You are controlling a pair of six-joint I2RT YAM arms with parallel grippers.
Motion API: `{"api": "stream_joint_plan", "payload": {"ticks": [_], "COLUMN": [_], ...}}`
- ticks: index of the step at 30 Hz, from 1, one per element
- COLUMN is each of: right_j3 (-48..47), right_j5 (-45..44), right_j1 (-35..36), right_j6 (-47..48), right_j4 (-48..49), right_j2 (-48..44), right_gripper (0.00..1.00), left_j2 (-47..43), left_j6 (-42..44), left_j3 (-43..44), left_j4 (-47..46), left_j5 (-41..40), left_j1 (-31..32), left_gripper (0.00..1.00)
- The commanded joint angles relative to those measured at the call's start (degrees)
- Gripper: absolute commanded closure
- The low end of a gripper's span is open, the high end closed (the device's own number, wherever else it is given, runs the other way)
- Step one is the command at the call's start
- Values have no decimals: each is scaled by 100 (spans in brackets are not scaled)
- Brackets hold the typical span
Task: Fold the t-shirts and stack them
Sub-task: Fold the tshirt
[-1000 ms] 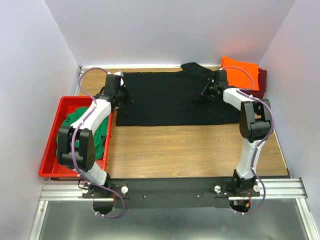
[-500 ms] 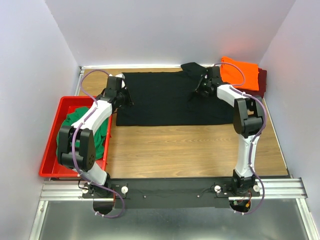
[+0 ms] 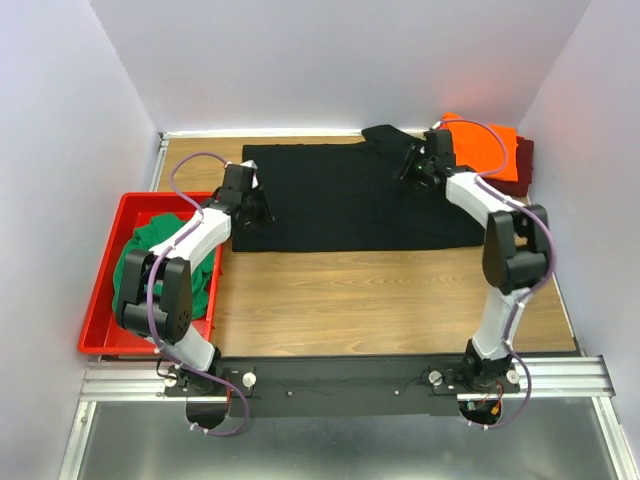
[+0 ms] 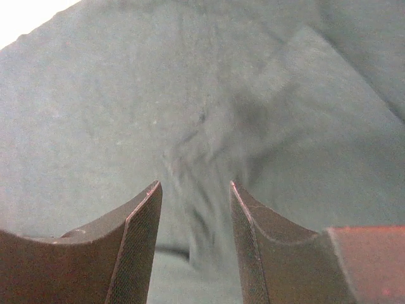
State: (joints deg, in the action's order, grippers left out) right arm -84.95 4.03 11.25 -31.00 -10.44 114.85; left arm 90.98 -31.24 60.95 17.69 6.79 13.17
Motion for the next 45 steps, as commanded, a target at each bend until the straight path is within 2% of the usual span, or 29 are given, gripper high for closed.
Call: {"api": "stream_joint_plan", "payload": {"ticks": [1,7,17,23,35,45], "right_j3": [925,2060,2579,3185,4820,5708], "right_j5": [-763,-1563,-1704,-1897,-1432,-940], "right_j1": [9,-17,-254,-324,-650,-668], "right_j6": [-133,-371,-1074,-1505,-1742,-1900], "right_j4": [-143,-160,-152,-143,-204,-863], "right_j2": [-1130,-1869,-1211,-1456,-3028,-4812], "right_gripper": [47,47,48,48,48,48], "left_j2": [-10,341,859,720,-264,-1879], "left_j6": [-434,-1058,-1657,-1788,-2219,-2790], "left_j3": [-153,-294,-847,-997,-1937,-2772], "left_j4": [-257,-556,-1040,-733,-451,163], "left_j5": [-344,-898,-1320,-1636,-1487,-1417], "left_j1": [151,195,239,292,546,924], "left_gripper": [60,60,60,60,60,60]}}
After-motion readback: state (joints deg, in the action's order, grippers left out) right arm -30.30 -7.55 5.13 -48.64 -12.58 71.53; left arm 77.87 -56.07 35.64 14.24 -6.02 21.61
